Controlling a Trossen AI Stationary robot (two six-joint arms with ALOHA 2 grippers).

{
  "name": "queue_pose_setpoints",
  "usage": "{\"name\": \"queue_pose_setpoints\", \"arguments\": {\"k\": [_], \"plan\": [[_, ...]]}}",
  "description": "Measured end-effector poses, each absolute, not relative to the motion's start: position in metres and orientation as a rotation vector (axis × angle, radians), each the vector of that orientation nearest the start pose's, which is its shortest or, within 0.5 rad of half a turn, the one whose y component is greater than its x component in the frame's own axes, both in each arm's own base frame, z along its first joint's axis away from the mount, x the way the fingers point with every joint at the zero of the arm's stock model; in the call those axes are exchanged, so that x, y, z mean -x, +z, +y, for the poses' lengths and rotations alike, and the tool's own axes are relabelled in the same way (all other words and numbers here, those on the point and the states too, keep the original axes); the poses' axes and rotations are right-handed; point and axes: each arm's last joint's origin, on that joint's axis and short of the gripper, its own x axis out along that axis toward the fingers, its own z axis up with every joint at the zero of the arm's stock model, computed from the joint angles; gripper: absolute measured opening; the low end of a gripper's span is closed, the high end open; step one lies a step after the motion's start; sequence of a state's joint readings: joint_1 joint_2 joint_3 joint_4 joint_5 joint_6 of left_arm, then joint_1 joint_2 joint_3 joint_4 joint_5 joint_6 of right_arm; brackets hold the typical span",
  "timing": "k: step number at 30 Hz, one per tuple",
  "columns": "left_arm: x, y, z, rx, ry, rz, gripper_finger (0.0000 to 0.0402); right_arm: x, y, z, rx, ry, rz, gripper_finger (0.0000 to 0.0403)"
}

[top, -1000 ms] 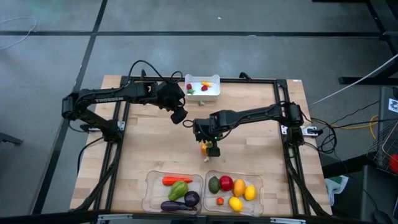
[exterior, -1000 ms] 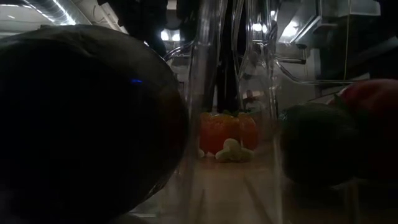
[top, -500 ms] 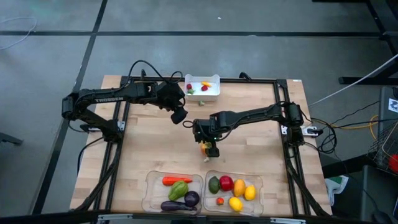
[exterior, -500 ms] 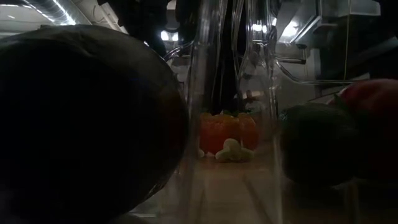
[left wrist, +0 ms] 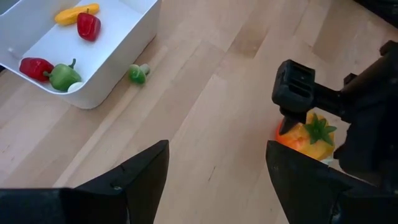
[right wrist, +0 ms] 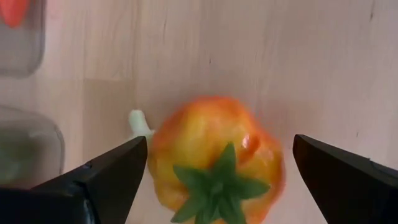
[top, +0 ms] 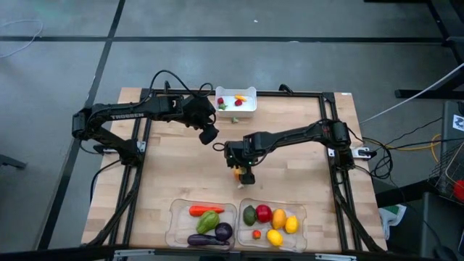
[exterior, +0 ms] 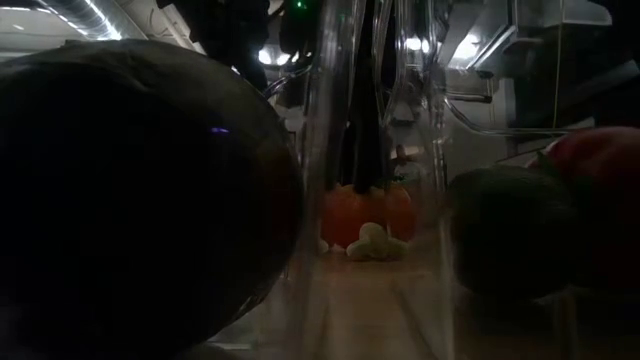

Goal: Sort produce into baskets
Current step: Put the orange tomato into the right transparent bin

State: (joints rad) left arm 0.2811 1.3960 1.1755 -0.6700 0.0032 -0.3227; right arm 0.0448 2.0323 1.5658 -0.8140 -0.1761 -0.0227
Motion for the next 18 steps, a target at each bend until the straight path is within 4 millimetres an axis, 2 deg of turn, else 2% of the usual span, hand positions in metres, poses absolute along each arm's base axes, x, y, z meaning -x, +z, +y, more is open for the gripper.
{"name": "queue_pose_setpoints", "arguments": {"k": [7, 18], "plan": [[-0.276, 0.293, 0.080, 0.426, 0.401, 0.837, 0.0265, -0.406, 0.179, 0.023, -0.076, 0.197, 1.287, 0.0400], [-0.276, 0.293, 0.080, 0.426, 0.401, 0.837, 0.0265, -0.406, 0.177, 0.013, -0.115, 0.188, 1.289, 0.0400]]}}
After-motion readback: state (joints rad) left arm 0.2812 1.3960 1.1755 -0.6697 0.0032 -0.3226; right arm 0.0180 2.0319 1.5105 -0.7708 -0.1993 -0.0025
